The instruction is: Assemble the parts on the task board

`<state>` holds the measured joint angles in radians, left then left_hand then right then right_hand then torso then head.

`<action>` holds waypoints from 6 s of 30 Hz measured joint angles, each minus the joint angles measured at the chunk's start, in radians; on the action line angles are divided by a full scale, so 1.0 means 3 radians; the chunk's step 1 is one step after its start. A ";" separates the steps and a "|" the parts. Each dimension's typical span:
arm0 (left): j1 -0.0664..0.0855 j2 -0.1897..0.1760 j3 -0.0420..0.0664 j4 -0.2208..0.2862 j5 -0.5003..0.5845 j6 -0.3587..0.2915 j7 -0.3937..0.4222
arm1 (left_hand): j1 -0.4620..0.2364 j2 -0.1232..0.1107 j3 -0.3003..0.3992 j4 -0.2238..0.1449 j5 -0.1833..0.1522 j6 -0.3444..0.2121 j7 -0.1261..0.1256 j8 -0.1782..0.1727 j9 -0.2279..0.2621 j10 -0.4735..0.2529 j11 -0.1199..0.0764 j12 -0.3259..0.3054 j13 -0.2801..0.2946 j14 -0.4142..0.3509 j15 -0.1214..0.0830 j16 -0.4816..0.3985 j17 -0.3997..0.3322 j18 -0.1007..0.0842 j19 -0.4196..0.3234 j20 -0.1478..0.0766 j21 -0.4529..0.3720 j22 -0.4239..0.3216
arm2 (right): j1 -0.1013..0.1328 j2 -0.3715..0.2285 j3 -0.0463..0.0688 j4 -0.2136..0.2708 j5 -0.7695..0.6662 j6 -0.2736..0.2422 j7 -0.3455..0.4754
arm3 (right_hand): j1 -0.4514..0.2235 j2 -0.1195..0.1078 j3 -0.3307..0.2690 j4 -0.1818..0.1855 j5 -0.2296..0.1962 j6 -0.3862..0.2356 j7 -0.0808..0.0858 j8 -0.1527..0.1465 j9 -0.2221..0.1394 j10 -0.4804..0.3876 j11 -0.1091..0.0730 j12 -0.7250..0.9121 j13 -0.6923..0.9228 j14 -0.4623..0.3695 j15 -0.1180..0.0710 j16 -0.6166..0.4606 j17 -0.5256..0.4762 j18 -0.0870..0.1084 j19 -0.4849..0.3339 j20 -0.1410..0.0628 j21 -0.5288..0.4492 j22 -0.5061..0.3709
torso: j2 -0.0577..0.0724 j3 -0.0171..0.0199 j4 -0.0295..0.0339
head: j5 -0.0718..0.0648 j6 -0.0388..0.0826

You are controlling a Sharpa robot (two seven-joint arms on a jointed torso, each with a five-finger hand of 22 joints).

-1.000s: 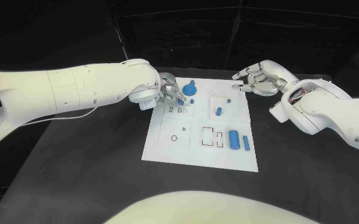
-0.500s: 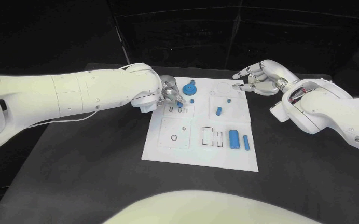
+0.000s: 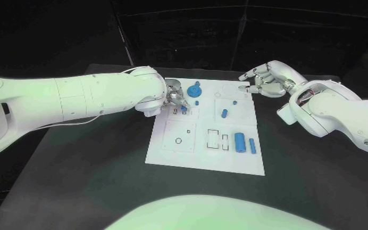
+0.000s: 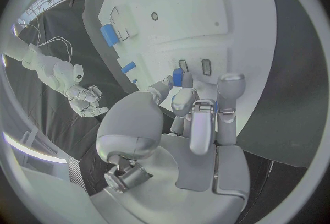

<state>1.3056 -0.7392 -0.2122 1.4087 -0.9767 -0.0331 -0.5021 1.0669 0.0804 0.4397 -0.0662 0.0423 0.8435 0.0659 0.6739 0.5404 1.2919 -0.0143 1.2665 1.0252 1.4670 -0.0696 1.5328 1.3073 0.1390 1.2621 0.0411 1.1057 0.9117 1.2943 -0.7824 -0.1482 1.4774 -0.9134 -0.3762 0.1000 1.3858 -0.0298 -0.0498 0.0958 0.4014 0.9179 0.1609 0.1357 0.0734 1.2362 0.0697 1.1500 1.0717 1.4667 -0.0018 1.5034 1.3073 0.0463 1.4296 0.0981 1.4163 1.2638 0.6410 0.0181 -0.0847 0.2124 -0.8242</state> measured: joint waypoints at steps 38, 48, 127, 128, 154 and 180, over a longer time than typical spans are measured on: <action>0.0000 0.0049 -0.0003 -0.0065 -0.0043 0.0237 -0.0024 | 0.0014 -0.0013 0.0021 0.0014 0.0003 -0.0006 0.0008 0.0010 0.0007 -0.0007 0.0007 0.0000 -0.0003 0.0000 0.0000 0.0000 0.0000 0.0001 0.0000 0.0000 0.0000 0.0003 | 0.0000 0.0016 0.0000 -0.0011 0.0001 0.0001 0.0003 | 0.0000 0.0000 0.0000 0.0000 0.0000 0.0000 0.0000 0.0000 0.0000 0.0000 0.0000 0.0000 0.0001 0.0000 0.0000 0.0000 0.0002 0.0000 0.0000 0.0000 0.0000 0.0000 | -0.0003 0.0003 0.0000 | 0.0012 -0.0023; 0.0006 0.0084 -0.0004 -0.0112 -0.0044 0.0286 -0.0026 | 0.0033 -0.0033 0.0045 0.0039 0.0000 0.0000 0.0013 0.0013 0.0018 0.0018 0.0006 0.0000 0.0024 0.0000 0.0000 0.0000 0.0000 0.0000 0.0011 -0.0011 0.0015 0.0016 | 0.0000 0.0020 0.0000 -0.0009 0.0001 0.0001 0.0003 | 0.0000 0.0000 0.0000 0.0000 0.0000 0.0000 0.0000 0.0000 0.0000 0.0000 0.0000 0.0000 0.0001 0.0000 0.0000 0.0000 0.0001 0.0000 0.0000 0.0000 0.0000 0.0000 | -0.0002 0.0004 0.0000 | 0.0004 -0.0027; -0.0002 0.0183 -0.0012 -0.0288 -0.0041 0.0412 -0.0049 | -0.0625 -0.0344 -0.0082 0.0291 0.0027 0.0221 -0.0124 0.0133 0.0147 0.0137 -0.0078 0.0052 0.0117 -0.0012 -0.0060 0.0067 0.0000 -0.0033 0.0149 -0.0077 0.0176 0.0286 | 0.0000 0.0016 0.0000 0.0002 0.0002 0.0001 0.0003 | 0.0013 0.0013 -0.0033 0.0033 0.0000 0.0000 0.0000 0.0000 0.0000 0.0000 0.0000 0.0000 -0.0008 0.0000 0.0000 0.0000 0.0002 0.0000 0.0000 0.0000 -0.0013 0.0000 | -0.0003 0.0003 0.0002 | -0.0021 -0.0066; -0.0002 0.0184 -0.0012 -0.0289 -0.0041 0.0413 -0.0049 | -0.0631 -0.0350 -0.0093 0.0300 0.0027 0.0221 -0.0124 0.0133 0.0147 0.0137 -0.0078 0.0052 0.0118 -0.0012 -0.0060 0.0067 0.0000 -0.0033 0.0149 -0.0077 0.0176 0.0286 | 0.0000 0.0016 0.0000 0.0001 0.0002 0.0001 0.0003 | 0.0013 0.0013 -0.0035 0.0034 0.0000 0.0000 0.0000 0.0010 0.0000 0.0000 0.0000 0.0000 -0.0008 0.0000 0.0000 0.0000 0.0002 0.0000 0.0000 0.0000 -0.0013 -0.0001 | -0.0003 0.0003 0.0002 | -0.0022 -0.0065; 0.0043 0.0027 -0.0005 -0.0185 -0.0031 0.0394 -0.0049 | -0.0688 -0.0419 -0.0534 0.0470 0.0026 0.0233 -0.0136 0.0133 0.0172 0.0149 -0.0090 0.0064 0.0128 0.0000 -0.0072 0.0067 0.0000 -0.0029 0.0160 -0.0088 0.0188 0.0291 | 0.0000 0.0017 0.0000 -0.0018 0.0002 0.0003 0.0009 | -0.0054 0.0009 -0.0079 0.0079 0.0000 0.0000 0.0000 0.0012 -0.0002 0.0000 0.0000 0.0000 -0.0010 0.0000 0.0000 -0.0015 0.0001 0.0000 0.0000 0.0000 -0.0013 -0.0004 | -0.0004 0.0001 0.0006 | -0.0036 -0.0056; 0.0392 0.0329 0.0038 -0.0953 0.0197 0.0640 -0.0049 | -0.0339 -0.0336 -0.1218 0.0671 0.0026 0.0030 0.0031 -0.0332 -0.0192 -0.0013 0.0048 -0.0030 -0.0060 -0.0006 0.0007 0.0048 0.0000 -0.0026 0.0089 -0.0017 0.0032 0.0141 | 0.0000 0.0047 0.0000 -0.0059 0.0009 0.0007 0.0007 | -0.0054 0.0009 -0.0079 0.0079 0.0000 0.0000 0.0000 0.0012 -0.0002 0.0000 0.0000 0.0000 -0.0006 0.0000 0.0000 -0.0015 0.0001 0.0000 0.0000 0.0000 -0.0013 -0.0003 | 0.0005 0.0002 -0.0002 | -0.0035 -0.0008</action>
<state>1.4233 -0.6405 -0.2007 1.1228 -0.9176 0.1590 -0.5169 0.9652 -0.0205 0.0744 0.1351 0.0502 0.8524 0.0752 0.5743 0.4828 1.2881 0.0000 1.2576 1.0072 1.4653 -0.0674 1.5472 1.3073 0.1312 1.2888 0.0359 1.1153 0.9540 1.2942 -0.7683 -0.1482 1.4596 -0.9107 -0.3740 0.1021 1.3697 -0.0272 -0.0735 0.1195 0.4013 0.9179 0.1609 0.1392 0.0729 1.2362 0.0697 1.1500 1.0700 1.4667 -0.0018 1.4988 1.3075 0.0464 1.4296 0.0981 1.4125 1.2628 0.6425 0.0188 -0.0853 0.2019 -0.8267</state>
